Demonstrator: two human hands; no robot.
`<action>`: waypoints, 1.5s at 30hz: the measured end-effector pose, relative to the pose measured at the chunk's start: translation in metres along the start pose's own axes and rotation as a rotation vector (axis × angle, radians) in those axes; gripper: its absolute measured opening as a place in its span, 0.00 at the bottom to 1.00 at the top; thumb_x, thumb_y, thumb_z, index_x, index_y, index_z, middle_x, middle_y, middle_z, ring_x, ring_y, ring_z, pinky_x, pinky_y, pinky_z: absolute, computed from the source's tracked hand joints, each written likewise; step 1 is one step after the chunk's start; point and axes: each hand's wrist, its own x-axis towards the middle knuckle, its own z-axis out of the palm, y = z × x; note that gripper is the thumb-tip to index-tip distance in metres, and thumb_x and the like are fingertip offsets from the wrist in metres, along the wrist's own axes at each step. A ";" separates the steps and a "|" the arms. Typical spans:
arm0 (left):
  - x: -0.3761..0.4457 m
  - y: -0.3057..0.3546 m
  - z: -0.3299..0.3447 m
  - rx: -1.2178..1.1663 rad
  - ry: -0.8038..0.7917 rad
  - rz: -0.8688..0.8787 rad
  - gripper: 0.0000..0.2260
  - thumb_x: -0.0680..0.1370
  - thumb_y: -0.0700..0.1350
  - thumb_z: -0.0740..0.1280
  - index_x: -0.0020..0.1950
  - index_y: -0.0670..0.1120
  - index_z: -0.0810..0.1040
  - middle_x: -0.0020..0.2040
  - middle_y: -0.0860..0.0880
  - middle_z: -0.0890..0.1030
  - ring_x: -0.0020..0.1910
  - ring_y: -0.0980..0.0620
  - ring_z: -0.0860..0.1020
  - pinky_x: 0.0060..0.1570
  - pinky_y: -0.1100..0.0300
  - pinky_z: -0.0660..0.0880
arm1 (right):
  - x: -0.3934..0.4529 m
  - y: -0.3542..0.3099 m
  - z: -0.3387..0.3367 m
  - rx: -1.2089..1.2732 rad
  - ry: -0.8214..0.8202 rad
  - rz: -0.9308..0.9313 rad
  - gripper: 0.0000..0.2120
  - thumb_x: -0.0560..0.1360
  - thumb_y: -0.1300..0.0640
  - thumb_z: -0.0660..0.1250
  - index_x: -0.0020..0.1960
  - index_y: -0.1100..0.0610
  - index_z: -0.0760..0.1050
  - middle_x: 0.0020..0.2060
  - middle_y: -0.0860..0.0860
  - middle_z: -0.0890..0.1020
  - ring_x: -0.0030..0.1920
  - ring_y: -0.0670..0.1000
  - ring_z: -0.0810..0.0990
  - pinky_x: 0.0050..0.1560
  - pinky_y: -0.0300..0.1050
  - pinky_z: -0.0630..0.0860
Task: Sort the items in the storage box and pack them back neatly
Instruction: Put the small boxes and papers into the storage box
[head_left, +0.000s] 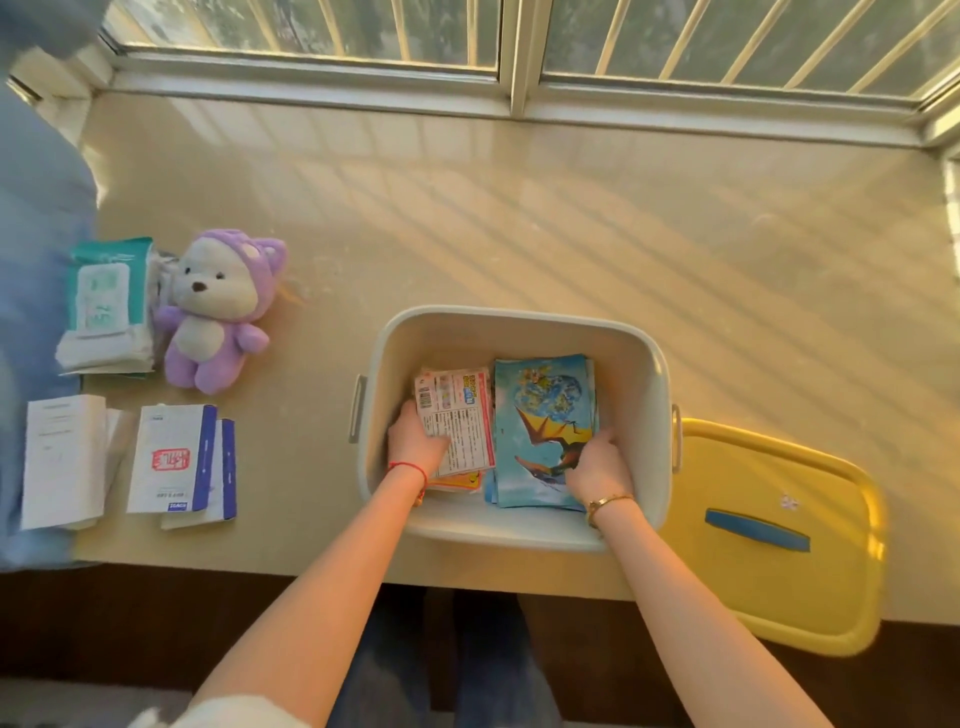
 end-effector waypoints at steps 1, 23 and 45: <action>-0.003 0.000 -0.003 0.016 0.001 0.022 0.17 0.71 0.36 0.69 0.59 0.42 0.73 0.59 0.42 0.80 0.59 0.42 0.78 0.57 0.54 0.74 | -0.003 -0.001 -0.002 -0.012 0.024 -0.003 0.30 0.72 0.59 0.71 0.67 0.64 0.59 0.63 0.62 0.73 0.61 0.62 0.76 0.56 0.53 0.75; -0.043 -0.150 -0.254 0.061 0.454 0.360 0.14 0.76 0.40 0.65 0.61 0.47 0.75 0.57 0.48 0.79 0.56 0.49 0.76 0.56 0.57 0.72 | -0.192 -0.205 0.091 0.284 0.370 -0.944 0.14 0.77 0.52 0.64 0.60 0.56 0.73 0.53 0.49 0.76 0.57 0.48 0.74 0.60 0.41 0.70; 0.025 -0.268 -0.290 0.140 0.215 0.264 0.19 0.79 0.48 0.62 0.69 0.45 0.69 0.62 0.47 0.75 0.60 0.50 0.75 0.58 0.57 0.73 | -0.178 -0.319 0.261 0.330 0.012 -0.443 0.22 0.71 0.51 0.72 0.60 0.56 0.70 0.54 0.51 0.78 0.54 0.51 0.77 0.51 0.49 0.76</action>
